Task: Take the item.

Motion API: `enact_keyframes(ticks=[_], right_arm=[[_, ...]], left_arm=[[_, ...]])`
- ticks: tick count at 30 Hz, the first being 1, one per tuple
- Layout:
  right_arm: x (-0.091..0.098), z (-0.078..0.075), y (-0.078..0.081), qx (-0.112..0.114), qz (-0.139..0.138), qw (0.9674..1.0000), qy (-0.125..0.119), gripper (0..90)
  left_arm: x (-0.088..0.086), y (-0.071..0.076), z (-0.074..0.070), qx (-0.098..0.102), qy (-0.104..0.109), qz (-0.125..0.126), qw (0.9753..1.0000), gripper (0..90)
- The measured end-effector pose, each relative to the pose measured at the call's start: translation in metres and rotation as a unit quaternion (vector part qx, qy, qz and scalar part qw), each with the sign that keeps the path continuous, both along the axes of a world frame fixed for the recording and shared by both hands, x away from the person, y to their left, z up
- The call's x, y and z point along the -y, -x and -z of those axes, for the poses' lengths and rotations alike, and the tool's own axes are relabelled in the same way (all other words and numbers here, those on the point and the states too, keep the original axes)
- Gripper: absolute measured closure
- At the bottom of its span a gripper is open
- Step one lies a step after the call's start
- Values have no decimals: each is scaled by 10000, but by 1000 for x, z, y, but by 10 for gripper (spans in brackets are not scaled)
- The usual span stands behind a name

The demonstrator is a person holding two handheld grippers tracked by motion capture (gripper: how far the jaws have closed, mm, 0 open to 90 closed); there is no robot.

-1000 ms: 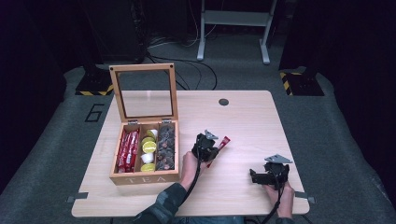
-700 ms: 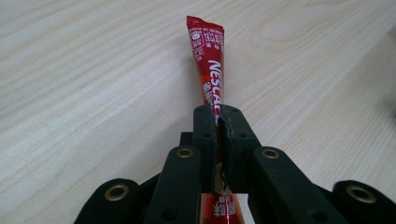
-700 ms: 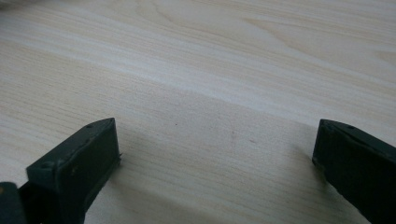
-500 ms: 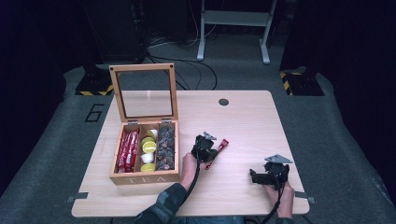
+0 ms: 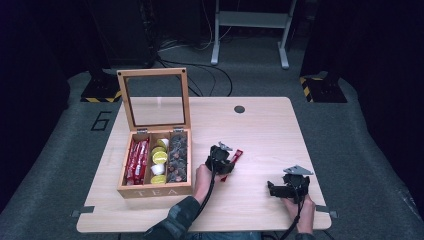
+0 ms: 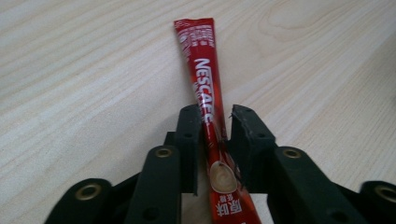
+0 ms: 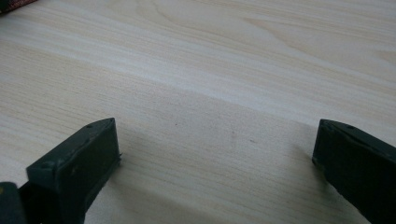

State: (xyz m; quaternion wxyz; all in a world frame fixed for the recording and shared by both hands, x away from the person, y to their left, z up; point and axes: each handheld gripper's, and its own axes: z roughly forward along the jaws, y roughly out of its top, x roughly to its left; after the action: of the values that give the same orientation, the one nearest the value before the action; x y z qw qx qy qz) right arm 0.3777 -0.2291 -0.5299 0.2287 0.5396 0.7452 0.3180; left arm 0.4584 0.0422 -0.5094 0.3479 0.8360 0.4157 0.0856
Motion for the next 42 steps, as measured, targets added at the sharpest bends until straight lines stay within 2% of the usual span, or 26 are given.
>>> enact_keyframes(ticks=[5,9,13,14,18,21,25,29,31,33,42], right_arm=[[0,0,0,-1,-6,10000,34,1],[0,0,0,-1,-9,10000,32,1],[0,0,0,-1,5,10000,-9,1],[0,0,0,-2,2,10000,-4,1],[0,0,0,-1,1,10000,29,1],[0,0,0,-4,-11,10000,27,1],[0,0,0,-4,-9,10000,19,1],[0,0,0,-2,1,10000,31,1],[0,0,0,-1,0,10000,31,1],[0,0,0,-1,-1,10000,33,1],[0,0,0,-3,-1,10000,4,1]], left_arm=[[-1,0,-2,49,-82,-102,9999,452],[-2,3,-8,119,-75,-74,9999,338],[-6,7,-19,201,19,49,9998,246],[-7,9,-22,235,90,12,9997,227],[-12,14,-35,305,191,83,9993,184],[-18,18,-46,427,187,179,9988,158],[-27,24,-56,543,253,171,9981,145],[-40,29,-67,677,218,196,9973,135],[-46,33,-71,763,303,137,9965,134],[-54,37,-76,814,294,135,9962,132],[-91,52,-88,1056,269,10,9940,133]])
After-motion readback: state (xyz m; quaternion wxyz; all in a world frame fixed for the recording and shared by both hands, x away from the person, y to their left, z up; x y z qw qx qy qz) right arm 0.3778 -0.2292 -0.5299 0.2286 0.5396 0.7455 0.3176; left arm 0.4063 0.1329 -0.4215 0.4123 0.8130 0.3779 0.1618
